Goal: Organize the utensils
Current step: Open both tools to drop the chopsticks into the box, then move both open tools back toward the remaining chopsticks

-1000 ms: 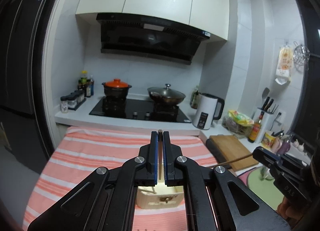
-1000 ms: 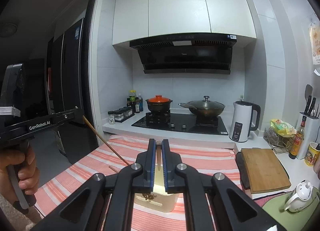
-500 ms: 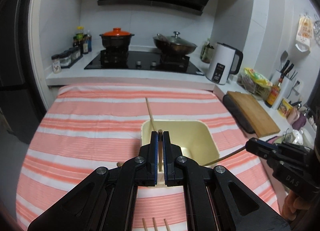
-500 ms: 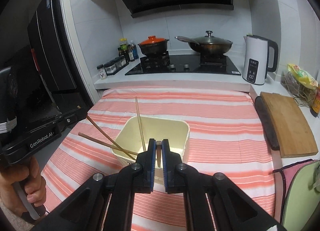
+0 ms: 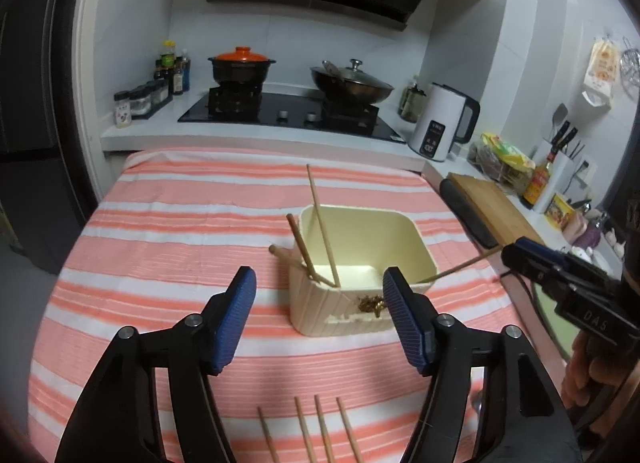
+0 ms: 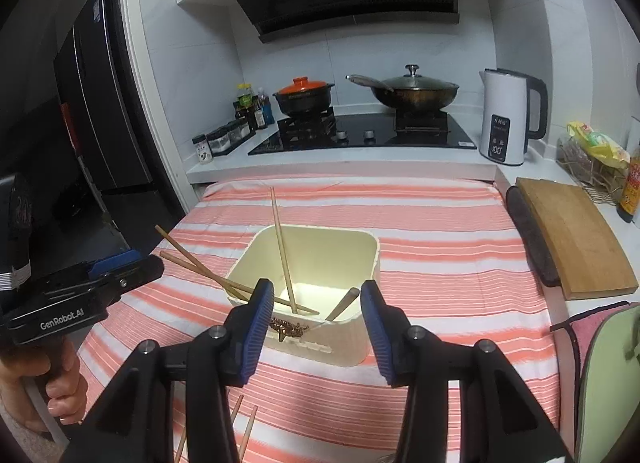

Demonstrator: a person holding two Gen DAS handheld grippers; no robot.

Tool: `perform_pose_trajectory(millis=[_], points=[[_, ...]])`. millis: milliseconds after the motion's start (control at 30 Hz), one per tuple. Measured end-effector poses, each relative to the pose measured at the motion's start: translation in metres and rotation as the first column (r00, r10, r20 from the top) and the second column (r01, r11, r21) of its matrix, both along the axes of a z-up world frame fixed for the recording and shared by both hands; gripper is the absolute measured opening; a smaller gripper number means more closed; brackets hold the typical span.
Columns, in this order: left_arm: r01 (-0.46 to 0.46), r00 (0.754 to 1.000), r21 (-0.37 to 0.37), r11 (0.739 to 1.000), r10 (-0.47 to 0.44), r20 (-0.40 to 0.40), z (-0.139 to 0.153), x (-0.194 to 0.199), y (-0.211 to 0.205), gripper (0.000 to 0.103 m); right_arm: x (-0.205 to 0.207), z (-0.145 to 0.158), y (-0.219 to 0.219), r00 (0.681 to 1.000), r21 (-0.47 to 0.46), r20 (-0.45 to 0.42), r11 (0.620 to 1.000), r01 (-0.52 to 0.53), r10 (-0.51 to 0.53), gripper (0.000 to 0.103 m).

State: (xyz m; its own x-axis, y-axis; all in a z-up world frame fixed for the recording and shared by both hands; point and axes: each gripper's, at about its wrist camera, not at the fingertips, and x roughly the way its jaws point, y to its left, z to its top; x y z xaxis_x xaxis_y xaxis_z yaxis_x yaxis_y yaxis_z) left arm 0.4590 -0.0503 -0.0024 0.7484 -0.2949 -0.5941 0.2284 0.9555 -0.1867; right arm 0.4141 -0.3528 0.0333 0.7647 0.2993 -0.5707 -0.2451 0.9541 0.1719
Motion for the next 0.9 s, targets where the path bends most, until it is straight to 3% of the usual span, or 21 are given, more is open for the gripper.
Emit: perform_pose_trajectory(millis=[133,333,467,667,900], points=[[0.018,1.000,0.028,0.999,-0.018,-0.007,-0.002,-0.036,0.013,0.080,-0.036,0.013,-0.003,0.997,-0.019,0.083,1.000,0.010,-0.008,0.053],[0.067,0.995,0.036,0.997,-0.064,-0.071,-0.028,-0.106,0.027,0.083,-0.103,0.015,-0.008,0.986,-0.055,0.167,0.998,0.014,-0.004,0.058],[0.043,0.994,0.013,0.999,-0.042,-0.103,-0.051,-0.153,0.037,0.084,-0.154,-0.007,-0.007,0.983,-0.083,0.182,0.996,0.008,0.007,0.058],[-0.045,0.990,-0.032,0.998,0.040,-0.139,-0.085,-0.197,0.052,0.085,-0.221,-0.063,-0.004,0.991,-0.113,0.137,0.993,0.014,0.001,0.058],[-0.061,0.983,0.013,0.998,0.062,-0.170,-0.115,-0.230,0.053,0.085,-0.265,-0.113,0.013,0.997,-0.150,0.068,0.989,-0.020,0.030,0.058]])
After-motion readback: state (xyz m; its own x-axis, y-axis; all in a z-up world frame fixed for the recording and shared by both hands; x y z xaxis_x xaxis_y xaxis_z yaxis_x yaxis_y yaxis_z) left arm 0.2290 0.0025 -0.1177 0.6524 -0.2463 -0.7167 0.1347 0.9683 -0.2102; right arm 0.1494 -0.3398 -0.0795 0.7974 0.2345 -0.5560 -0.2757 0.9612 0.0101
